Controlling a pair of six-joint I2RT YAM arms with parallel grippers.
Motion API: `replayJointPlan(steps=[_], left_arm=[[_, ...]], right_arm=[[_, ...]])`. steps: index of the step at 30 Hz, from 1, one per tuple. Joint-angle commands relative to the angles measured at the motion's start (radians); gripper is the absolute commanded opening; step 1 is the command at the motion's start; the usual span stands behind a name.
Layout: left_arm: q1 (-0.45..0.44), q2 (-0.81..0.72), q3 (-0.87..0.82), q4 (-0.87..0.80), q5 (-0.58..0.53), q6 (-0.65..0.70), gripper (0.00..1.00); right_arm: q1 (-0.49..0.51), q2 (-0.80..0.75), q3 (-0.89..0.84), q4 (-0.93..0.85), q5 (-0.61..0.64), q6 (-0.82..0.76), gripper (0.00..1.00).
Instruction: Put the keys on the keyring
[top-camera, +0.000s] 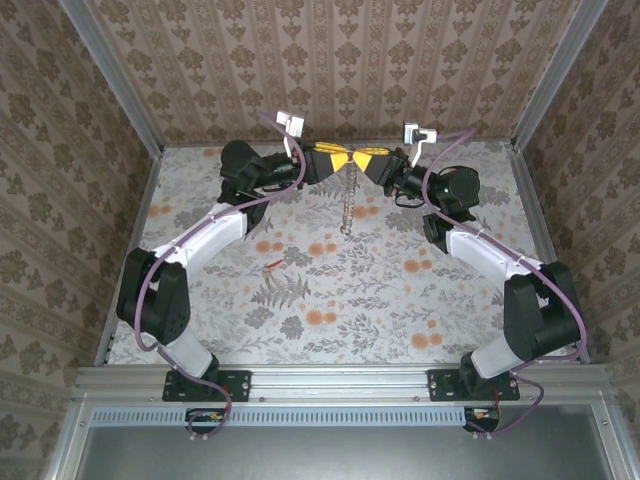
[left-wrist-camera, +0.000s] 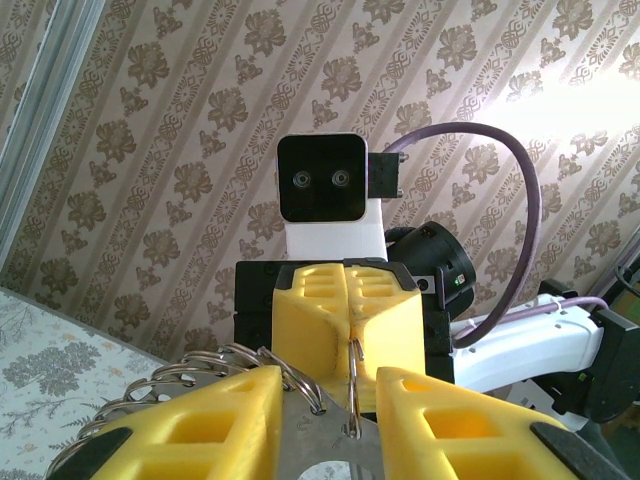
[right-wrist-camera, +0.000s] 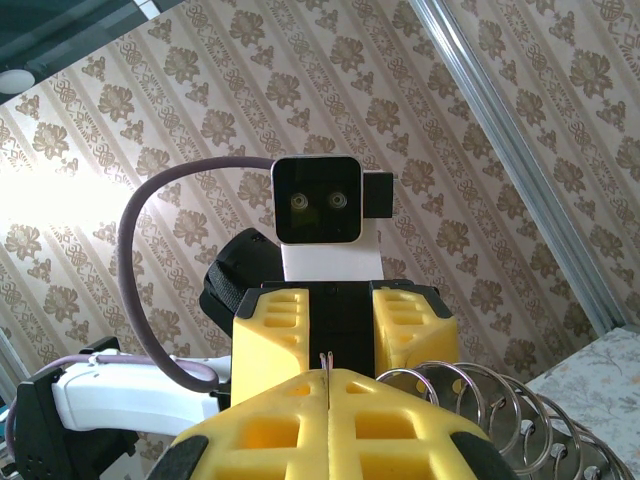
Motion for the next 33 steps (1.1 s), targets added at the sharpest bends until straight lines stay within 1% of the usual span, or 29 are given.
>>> replayJointPlan(steps=[1,9,14,16,19,20,25,26,28,29,30,31,33], left_arm=[[-0.004,0.012,0.043,0.028,-0.009,0.013,0.30],[-0.008,0.019,0.049,0.014,-0.003,0.020,0.23],[-0.017,0.016,0.054,-0.014,0.006,0.048,0.19],[-0.019,0.012,0.055,-0.033,0.007,0.067,0.15],[-0.023,0.002,0.052,-0.069,0.012,0.107,0.02],[-0.025,-0.002,0.050,-0.086,0.010,0.130,0.00],[-0.024,-0.021,0.050,-0.162,0.012,0.240,0.00],[-0.021,-0.023,0.056,-0.194,0.008,0.273,0.00],[-0.015,-0.027,0.065,-0.245,0.006,0.340,0.00],[-0.011,-0.029,0.068,-0.272,0.001,0.381,0.00],[-0.004,-0.030,0.068,-0.294,-0.008,0.419,0.00],[0.001,-0.030,0.066,-0.301,-0.015,0.446,0.00],[0.011,-0.031,0.038,-0.254,-0.028,0.499,0.00]], right_arm=[[0.008,-0.039,0.023,0.036,0.018,-0.019,0.00],[0.006,-0.042,0.023,0.036,0.015,-0.019,0.00],[0.006,-0.044,0.024,0.033,0.015,-0.020,0.00],[0.007,-0.043,0.023,0.033,0.015,-0.020,0.00],[0.006,-0.046,0.023,0.030,0.017,-0.022,0.00],[0.006,-0.046,0.023,0.026,0.017,-0.023,0.00],[0.002,-0.053,0.042,-0.037,0.035,-0.042,0.00],[-0.007,-0.060,0.048,-0.077,0.050,-0.051,0.04],[-0.032,-0.084,0.048,-0.162,0.091,-0.069,0.28],[-0.050,-0.105,0.043,-0.218,0.117,-0.082,0.38],[-0.071,-0.118,0.035,-0.270,0.148,-0.094,0.44],[-0.092,-0.149,0.023,-0.309,0.170,-0.098,0.47],[-0.141,-0.187,-0.013,-0.364,0.211,-0.098,0.51]])
